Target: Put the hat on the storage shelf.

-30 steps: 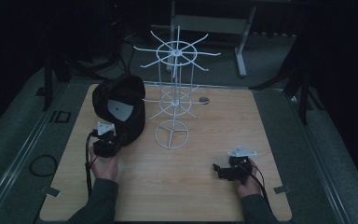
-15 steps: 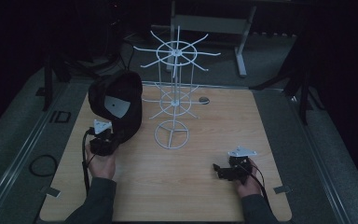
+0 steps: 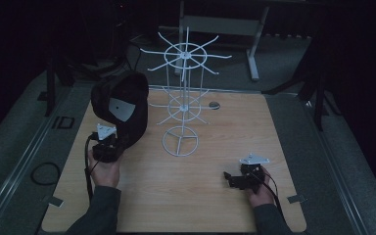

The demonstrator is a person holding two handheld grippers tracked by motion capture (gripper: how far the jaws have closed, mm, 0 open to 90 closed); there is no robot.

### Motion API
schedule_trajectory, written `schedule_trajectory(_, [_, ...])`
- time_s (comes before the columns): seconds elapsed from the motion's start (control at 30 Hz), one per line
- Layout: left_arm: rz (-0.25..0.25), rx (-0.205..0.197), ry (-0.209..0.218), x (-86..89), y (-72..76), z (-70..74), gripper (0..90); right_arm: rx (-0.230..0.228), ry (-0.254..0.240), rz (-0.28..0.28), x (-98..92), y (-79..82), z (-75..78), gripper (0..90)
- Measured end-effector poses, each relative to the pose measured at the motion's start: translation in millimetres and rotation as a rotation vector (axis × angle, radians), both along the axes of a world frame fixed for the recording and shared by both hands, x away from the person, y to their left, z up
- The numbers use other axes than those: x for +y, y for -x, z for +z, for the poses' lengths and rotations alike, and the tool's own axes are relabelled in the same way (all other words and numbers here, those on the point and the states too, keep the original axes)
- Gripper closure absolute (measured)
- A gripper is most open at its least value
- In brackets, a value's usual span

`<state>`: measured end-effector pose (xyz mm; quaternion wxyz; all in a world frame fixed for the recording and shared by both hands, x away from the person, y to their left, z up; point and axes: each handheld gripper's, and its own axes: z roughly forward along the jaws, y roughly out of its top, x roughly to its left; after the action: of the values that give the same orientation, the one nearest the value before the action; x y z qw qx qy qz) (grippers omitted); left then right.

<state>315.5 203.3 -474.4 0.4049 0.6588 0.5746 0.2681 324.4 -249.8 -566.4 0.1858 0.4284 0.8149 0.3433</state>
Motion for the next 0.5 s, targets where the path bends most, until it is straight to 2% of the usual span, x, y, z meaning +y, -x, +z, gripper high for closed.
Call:
schedule_trajectory(0.17, [0.006, -0.009, -0.017, 0.3, 1.4, 3.4, 86.6, -0.001, 0.001, 0.001, -0.1, -0.1, 0.0, 12.3])
schedule_trajectory(0.5, [0.009, -0.019, -0.022, 0.3, 3.1, 8.7, 86.6, -0.001, 0.000, 0.001, 0.0, 0.0, 0.0, 12.3])
